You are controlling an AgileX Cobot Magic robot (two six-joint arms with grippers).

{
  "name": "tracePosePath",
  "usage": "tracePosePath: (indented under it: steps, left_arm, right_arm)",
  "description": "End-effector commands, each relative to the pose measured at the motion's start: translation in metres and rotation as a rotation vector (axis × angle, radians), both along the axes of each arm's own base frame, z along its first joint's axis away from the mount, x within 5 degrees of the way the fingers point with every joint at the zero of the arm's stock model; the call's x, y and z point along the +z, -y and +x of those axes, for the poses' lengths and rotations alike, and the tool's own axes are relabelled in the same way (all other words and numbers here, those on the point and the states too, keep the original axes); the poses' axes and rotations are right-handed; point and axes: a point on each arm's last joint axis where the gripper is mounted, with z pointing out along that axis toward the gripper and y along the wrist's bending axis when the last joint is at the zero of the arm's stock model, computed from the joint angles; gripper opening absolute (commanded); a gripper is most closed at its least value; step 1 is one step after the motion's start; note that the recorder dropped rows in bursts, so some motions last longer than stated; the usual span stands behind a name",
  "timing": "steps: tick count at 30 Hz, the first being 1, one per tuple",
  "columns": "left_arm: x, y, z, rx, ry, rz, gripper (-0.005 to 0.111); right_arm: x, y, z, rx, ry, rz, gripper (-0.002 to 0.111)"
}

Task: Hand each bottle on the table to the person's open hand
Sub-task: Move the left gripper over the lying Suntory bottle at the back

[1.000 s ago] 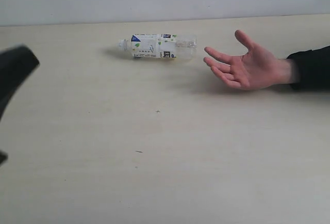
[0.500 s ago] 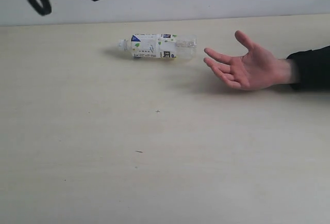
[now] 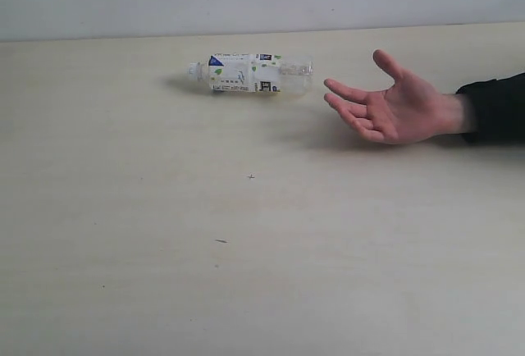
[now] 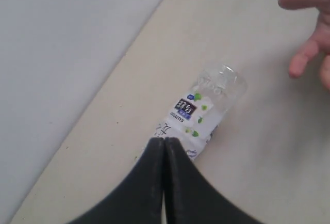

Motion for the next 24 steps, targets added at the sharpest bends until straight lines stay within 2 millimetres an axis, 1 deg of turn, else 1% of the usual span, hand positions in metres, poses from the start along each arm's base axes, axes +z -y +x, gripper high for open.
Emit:
tracePosePath:
  steps: [1,3,5,7,10,12,14,16,22,24]
  left_arm:
    - [-0.021,0.011,0.031,-0.175,-0.081,0.14,0.0]
    - [-0.026,0.014,0.041,-0.226,-0.081,0.183,0.0]
    - [-0.024,0.016,0.052,-0.233,-0.045,0.201,0.0]
    - [-0.027,0.017,0.063,-0.229,-0.006,0.225,0.0]
    - [-0.04,0.016,0.077,-0.223,0.044,0.269,0.0]
    - [-0.051,0.017,0.082,-0.246,0.056,0.295,0.0]
    - [-0.061,0.018,0.084,-0.302,0.065,0.341,0.0]
    - [-0.066,0.018,0.084,-0.354,0.077,0.378,0.0]
    - [-0.068,0.018,0.084,-0.364,0.072,0.384,0.0]
    - [-0.068,0.018,0.084,-0.371,0.072,0.393,0.005]
  right_arm:
    - [-0.001,-0.001,0.0,0.007,0.004,0.009,0.0]
    - [-0.001,-0.001,0.0,0.007,0.004,0.009,0.0]
    - [-0.001,-0.001,0.0,0.007,0.004,0.009,0.0]
    - [-0.001,-0.001,0.0,0.007,0.004,0.009,0.0]
    - [-0.001,-0.001,0.0,0.007,0.004,0.009,0.0]
    - [-0.001,-0.001,0.0,0.007,0.004,0.009,0.0]
    - [-0.001,-0.001,0.0,0.007,0.004,0.009,0.0]
    - [-0.001,-0.001,0.0,0.007,0.004,0.009,0.0]
    - [-0.001,-0.001,0.0,0.007,0.004,0.009,0.0]
    - [-0.001,-0.001,0.0,0.007,0.004,0.009,0.0]
